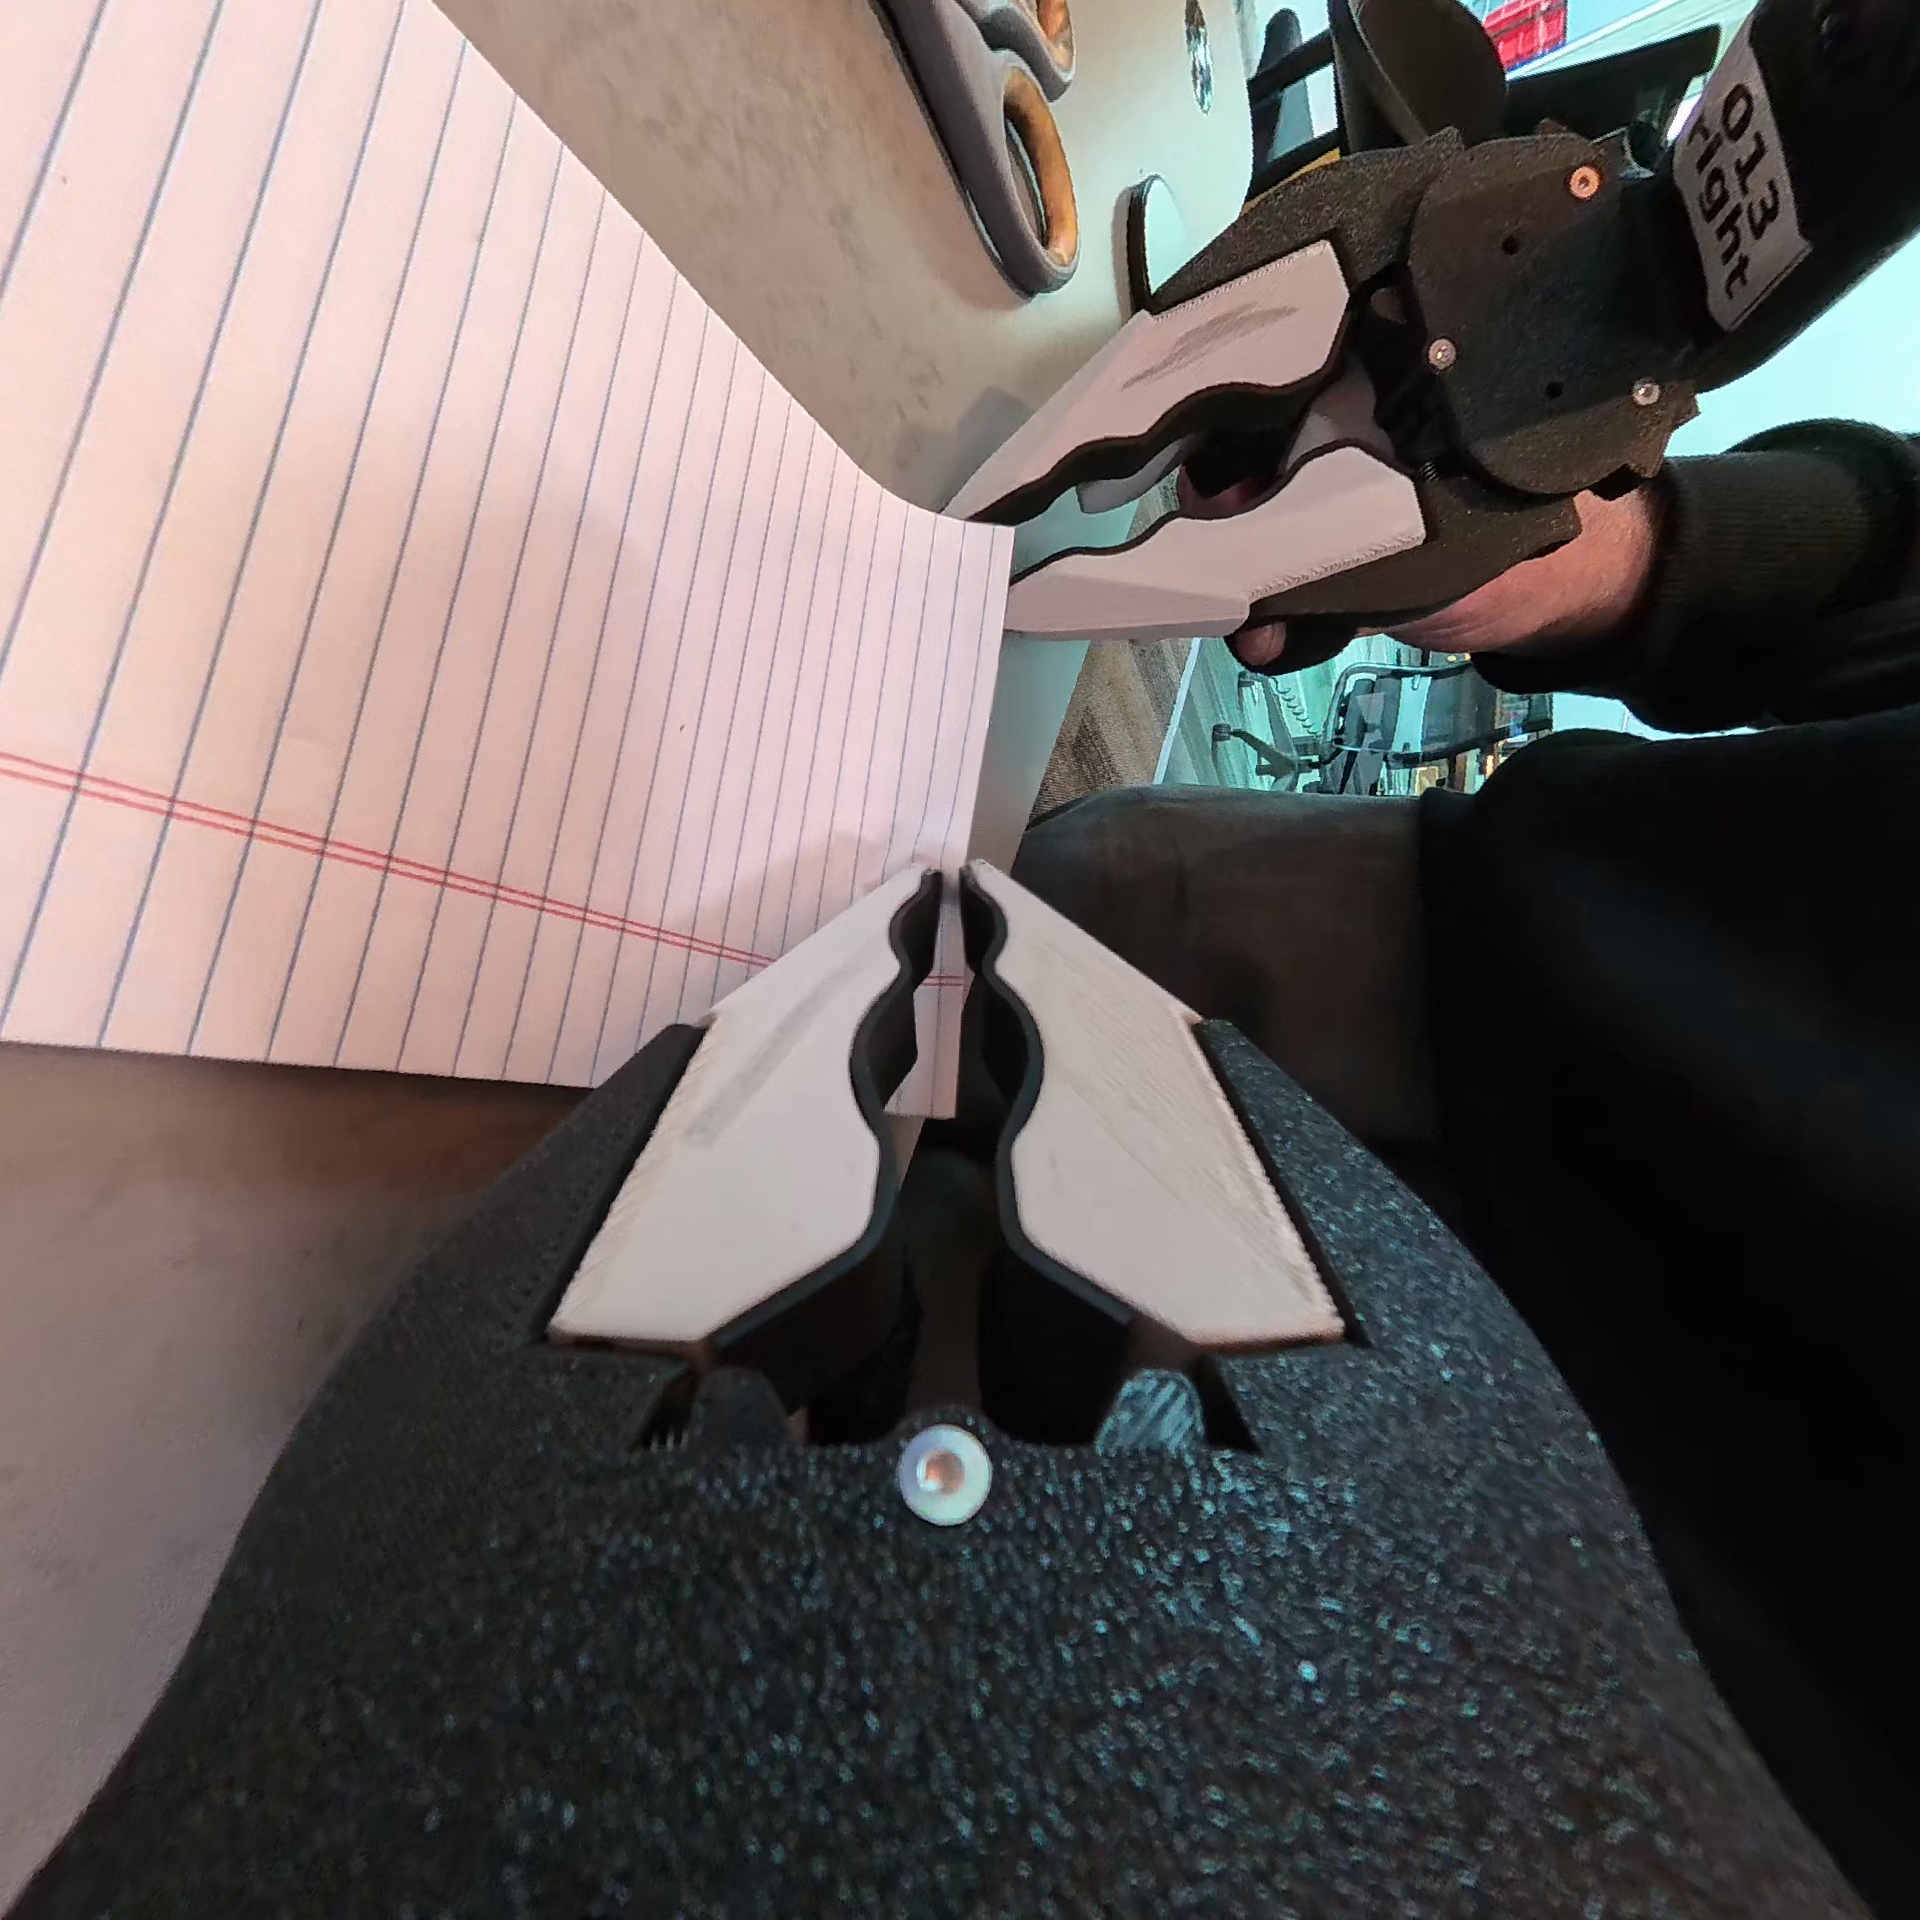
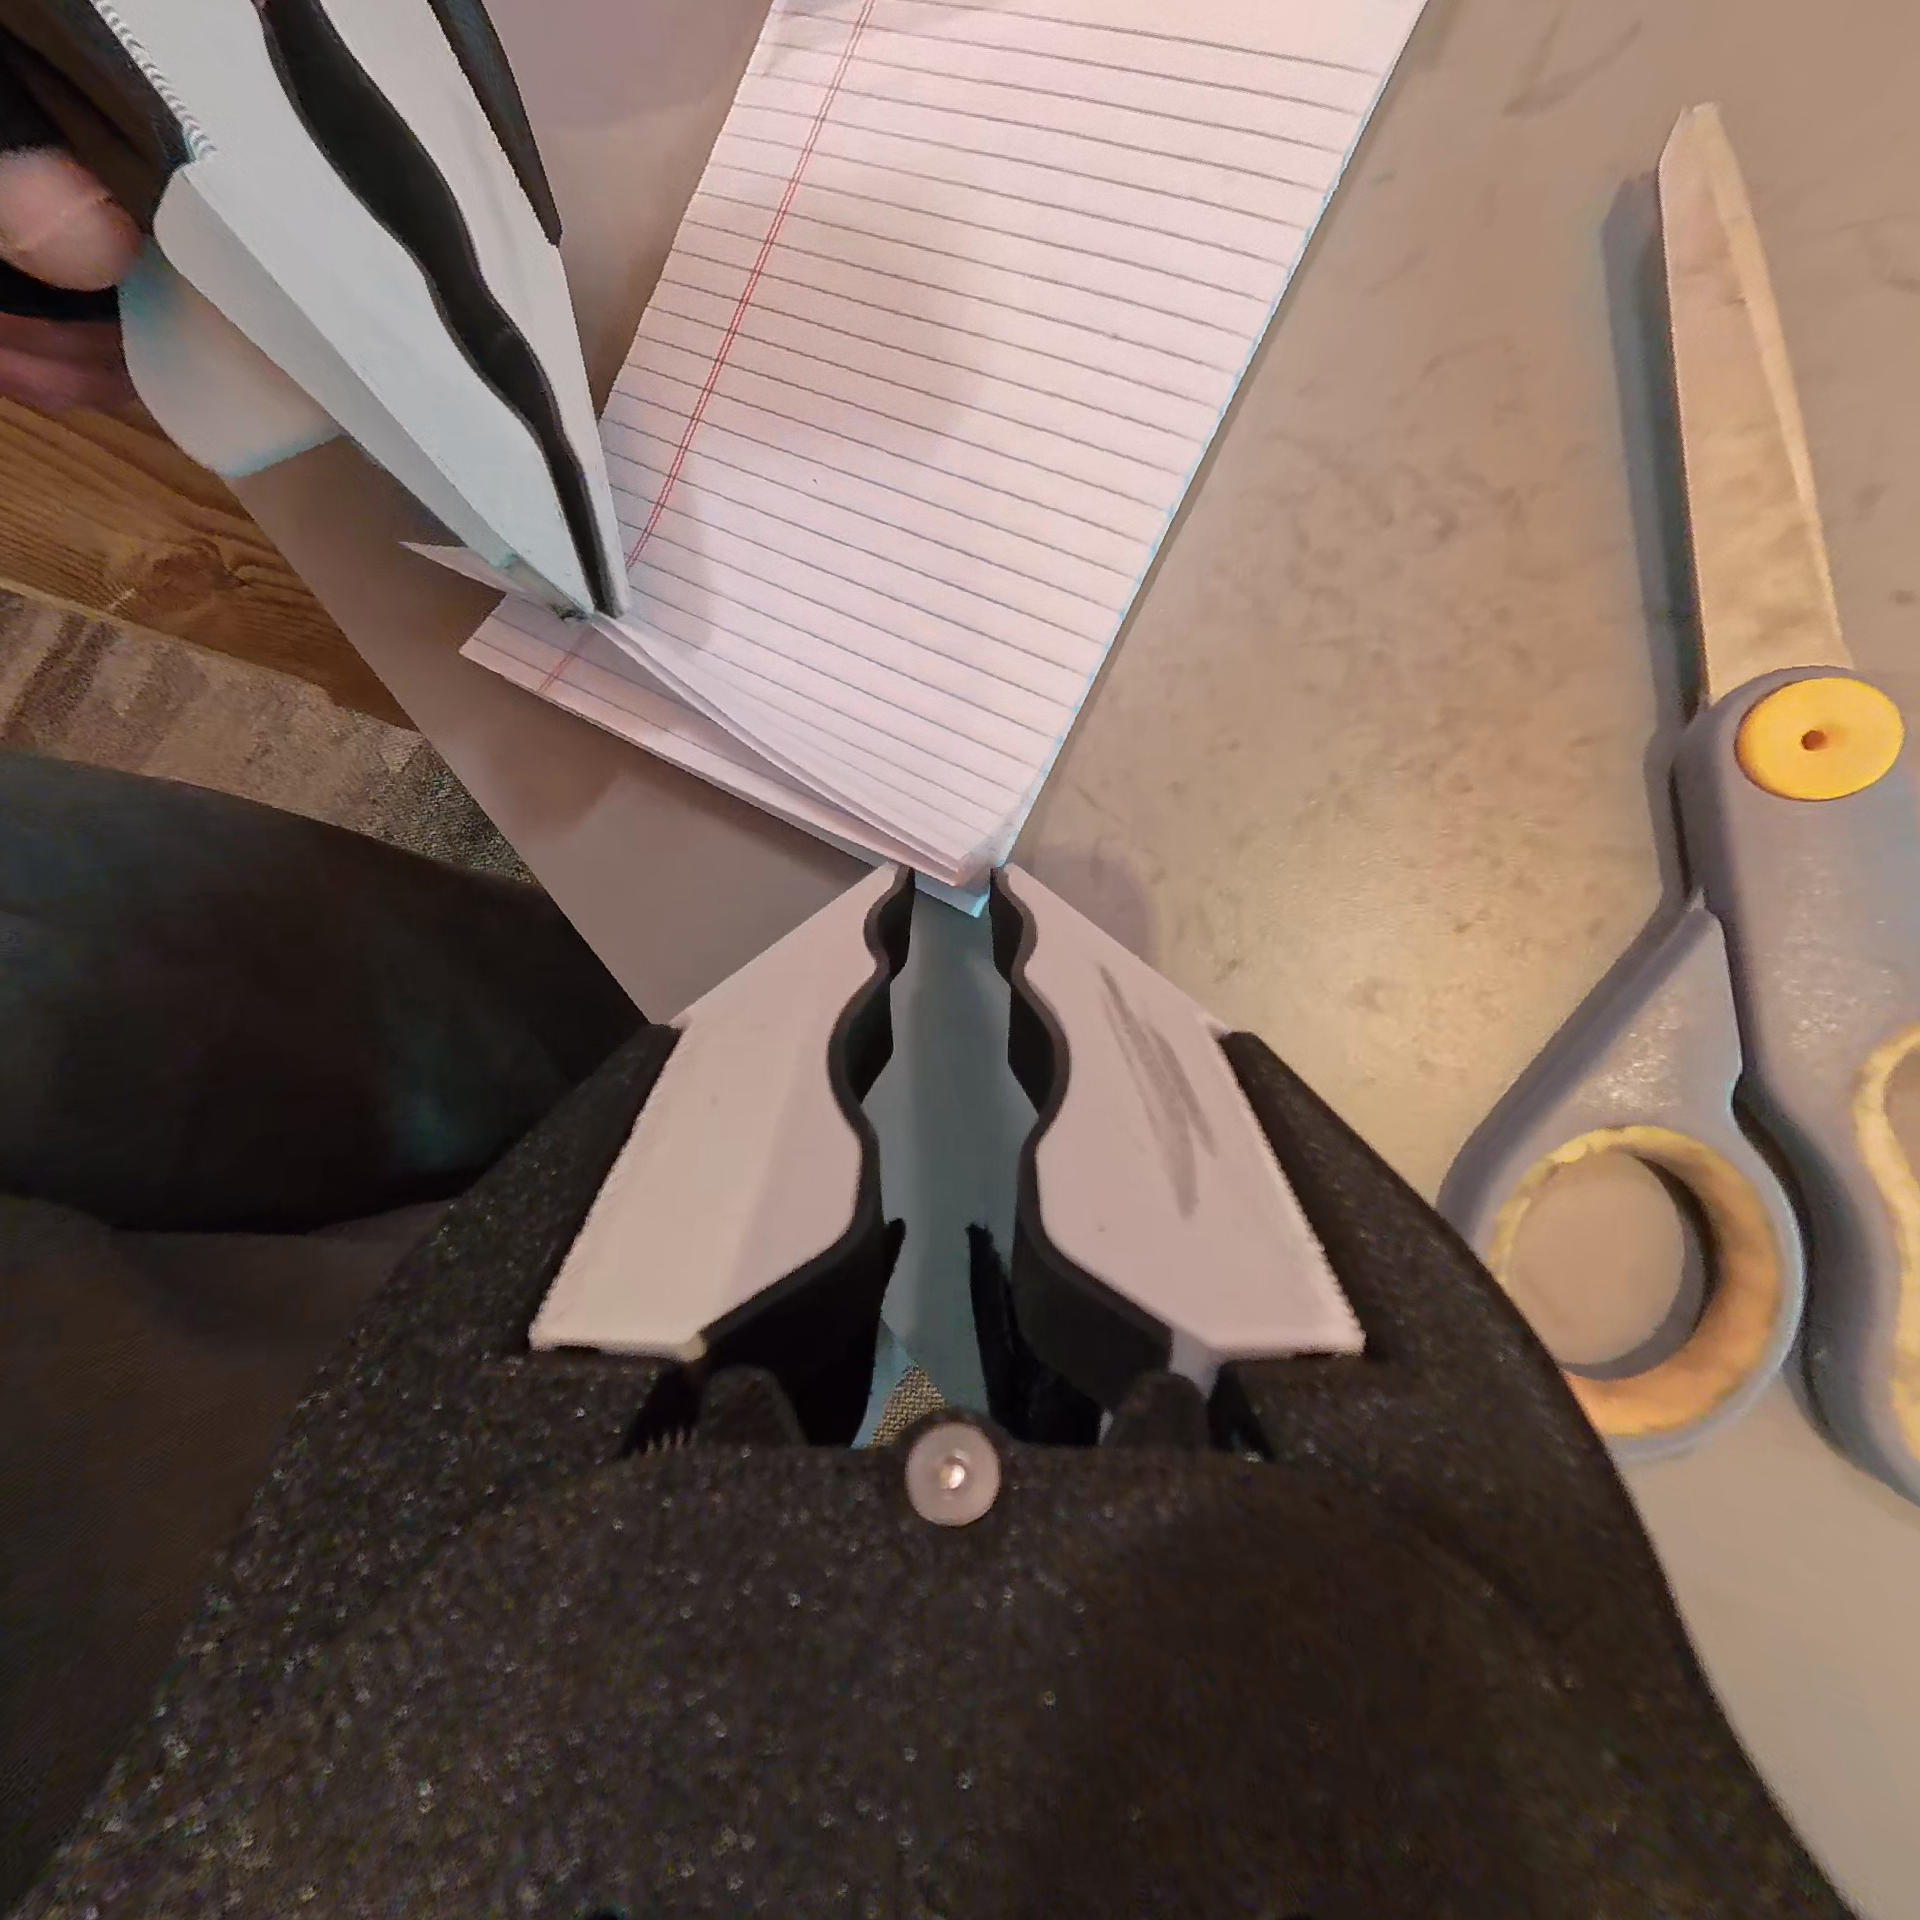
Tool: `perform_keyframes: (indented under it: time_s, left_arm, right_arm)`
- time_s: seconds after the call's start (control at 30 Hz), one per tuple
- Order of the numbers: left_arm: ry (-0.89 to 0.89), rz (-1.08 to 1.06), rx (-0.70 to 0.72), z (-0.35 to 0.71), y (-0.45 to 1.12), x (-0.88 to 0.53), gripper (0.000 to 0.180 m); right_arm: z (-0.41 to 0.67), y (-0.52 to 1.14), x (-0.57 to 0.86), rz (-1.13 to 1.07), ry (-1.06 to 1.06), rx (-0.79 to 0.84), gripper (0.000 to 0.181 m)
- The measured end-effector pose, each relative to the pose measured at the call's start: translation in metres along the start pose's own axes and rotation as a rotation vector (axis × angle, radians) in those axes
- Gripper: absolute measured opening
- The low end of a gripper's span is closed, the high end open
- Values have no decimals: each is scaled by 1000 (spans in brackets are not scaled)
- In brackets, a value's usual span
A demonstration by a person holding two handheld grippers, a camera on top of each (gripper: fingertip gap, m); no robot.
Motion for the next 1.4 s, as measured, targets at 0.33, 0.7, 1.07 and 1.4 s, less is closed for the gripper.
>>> perform_keyframes:
  time_s: [0.33,0.7,1.07,1.4]
  left_arm:
    - [-8,-14,10,2,-1,3,0]
    - [-34,-10,12,2,0,0,0]
    - [2,5,143,19,-13,22,0]
    - [96,36,155,15,0,49,0]
  right_arm:
    - [-1,-2,2,-3,10,3,14]
    - [-3,-3,4,-3,1,-1,14]
    - [11,-24,-14,213,422,108,27]
    - [43,-6,-17,390,887,185,48]
Point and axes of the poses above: each gripper's, where its closed fingertips meet, y out along the fingers, z out of its top, x = y × z across the jaws, the point moved 3 cm from there along -y, back along the fingers, and after that the axes turned 5 degrees about x, right-handed, at the moved point
